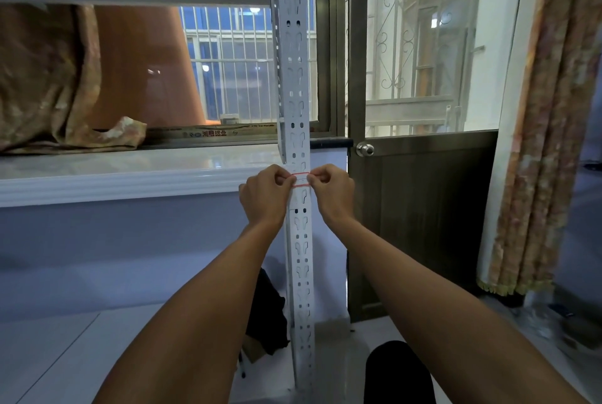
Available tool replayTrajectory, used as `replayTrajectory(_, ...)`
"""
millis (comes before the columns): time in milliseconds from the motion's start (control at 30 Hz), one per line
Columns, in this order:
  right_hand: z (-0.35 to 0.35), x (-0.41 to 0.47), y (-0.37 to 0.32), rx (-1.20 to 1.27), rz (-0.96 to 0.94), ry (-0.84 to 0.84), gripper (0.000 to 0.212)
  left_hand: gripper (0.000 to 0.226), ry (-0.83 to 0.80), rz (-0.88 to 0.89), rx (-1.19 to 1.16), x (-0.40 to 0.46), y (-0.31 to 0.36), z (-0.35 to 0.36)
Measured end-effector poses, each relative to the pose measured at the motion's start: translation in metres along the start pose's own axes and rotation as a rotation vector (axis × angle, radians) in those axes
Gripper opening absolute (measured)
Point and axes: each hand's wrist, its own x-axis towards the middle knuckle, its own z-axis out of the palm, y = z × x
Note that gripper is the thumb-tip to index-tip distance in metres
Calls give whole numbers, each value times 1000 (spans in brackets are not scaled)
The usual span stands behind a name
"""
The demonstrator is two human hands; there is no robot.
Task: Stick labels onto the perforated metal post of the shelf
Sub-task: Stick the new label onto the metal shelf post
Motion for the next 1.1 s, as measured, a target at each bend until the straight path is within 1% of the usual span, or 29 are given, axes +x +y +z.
replayTrajectory(300, 4, 0, 2, -20, 11, 17, 7, 15, 13, -18, 95, 2, 9, 3)
replayTrajectory(433, 3, 1, -1, -27, 9, -1, 12, 17, 19, -46, 138, 2, 14, 3)
replayTrajectory(567, 4, 2, 1, -21, 12, 5, 12, 32, 25, -128, 162, 10, 11, -5)
replayTrajectory(633, 6, 3, 2, 26, 19, -9, 16, 36, 21, -129, 185, 14, 9, -6)
replayTrajectory(700, 10, 4, 4, 58, 15, -51, 25, 35, 34, -108, 213, 16, 8, -4)
replayTrajectory(800, 17, 7, 3, 78, 38, -56, 27, 31, 59, -110, 220, 14, 6, 2)
replayTrajectory(900, 19, 10, 4, 145, 149, -54, 30, 24, 34, -116, 163, 12, 6, 4)
replayTrajectory(1000, 26, 11, 10, 306, 289, -50, 33, 10, 22, -70, 129, 8, 5, 4)
replayTrajectory(1100, 27, 10, 12, 330, 310, -36, 35, 13, 29, -76, 64, 6, 0, 4)
